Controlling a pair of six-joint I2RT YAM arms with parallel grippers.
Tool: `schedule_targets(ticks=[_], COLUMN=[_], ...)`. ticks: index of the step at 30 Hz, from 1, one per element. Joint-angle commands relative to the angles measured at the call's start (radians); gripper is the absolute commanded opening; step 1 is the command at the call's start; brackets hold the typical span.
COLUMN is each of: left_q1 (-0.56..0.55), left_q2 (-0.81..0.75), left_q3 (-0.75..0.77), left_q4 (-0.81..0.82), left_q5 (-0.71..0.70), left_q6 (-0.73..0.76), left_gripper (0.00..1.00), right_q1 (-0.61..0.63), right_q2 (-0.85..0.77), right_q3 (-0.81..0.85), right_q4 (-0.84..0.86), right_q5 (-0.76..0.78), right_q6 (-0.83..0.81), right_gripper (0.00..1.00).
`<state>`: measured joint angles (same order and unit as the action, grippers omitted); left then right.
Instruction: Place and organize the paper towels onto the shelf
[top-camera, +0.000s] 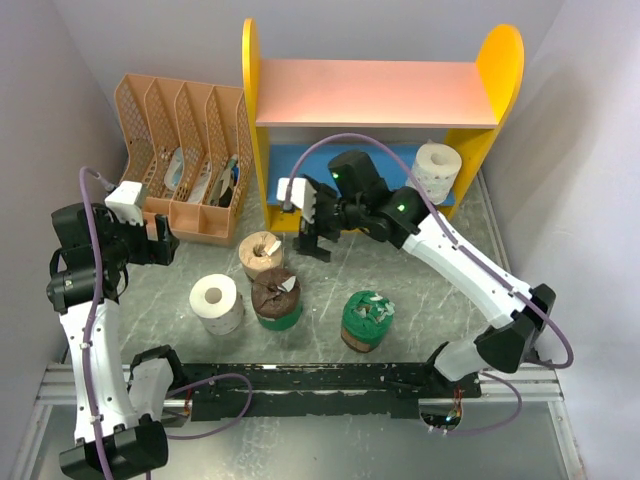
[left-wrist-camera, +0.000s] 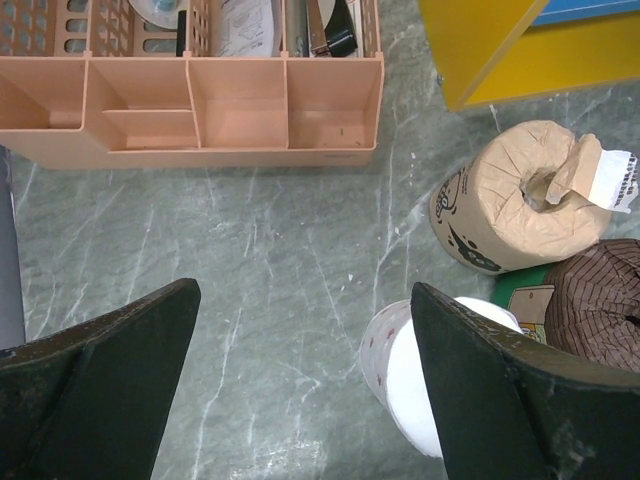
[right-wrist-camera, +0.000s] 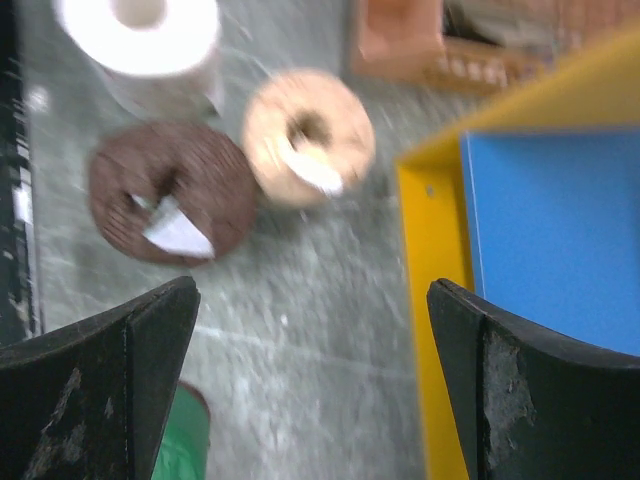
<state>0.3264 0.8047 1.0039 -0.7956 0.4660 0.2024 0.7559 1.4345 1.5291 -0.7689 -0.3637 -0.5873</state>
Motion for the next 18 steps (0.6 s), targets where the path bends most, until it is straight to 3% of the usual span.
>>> schedule_targets(ticks=[1, 4, 6, 10, 13, 15, 18], left_q1=[0.012, 0.012, 0.012, 0.009, -0.004, -0.060, -0.232], left_q2=[0.001, 0.003, 0.029, 0.194, 0.326, 0.333, 0.310], left_q3=[-0.001, 0.006, 0.042, 0.246, 0.379, 0.363, 0.246], left_q4=[0.014, 0.005, -0.068, -0.413, -0.614, -0.615, -0.579], left_q5=[0.039, 0.057, 0.151, 0.285, 0.194, 0.085, -0.049], left_q6=[0.016, 0.032, 0.111, 0.406, 0.576, 0.608, 0.576], left_gripper=[0.99, 0.99, 1.00, 1.00, 1.00, 1.00, 1.00], right_q1=[0.110, 0.179, 0.188, 0.162, 0.073, -0.011, -0.119], right_q2=[0.058, 0.118, 0.124, 0.075, 0.027, -0.006, -0.066], right_q3=[0.155, 0.232, 0.237, 0.187, 0.153, 0.133, 0.094], right_q4=[-0.020, -0.060, -0.061, -0.077, -0.091, -0.097, -0.122], right_q5=[-0.158, -0.145, -0.130, -0.062, -0.096, -0.148, -0.174], right_q6=[-0.018, -0.027, -0.038, -0.061, -0.056, -0.046, -0.055], right_gripper=[1.00, 1.00, 1.00, 1.00, 1.00, 1.00, 1.00])
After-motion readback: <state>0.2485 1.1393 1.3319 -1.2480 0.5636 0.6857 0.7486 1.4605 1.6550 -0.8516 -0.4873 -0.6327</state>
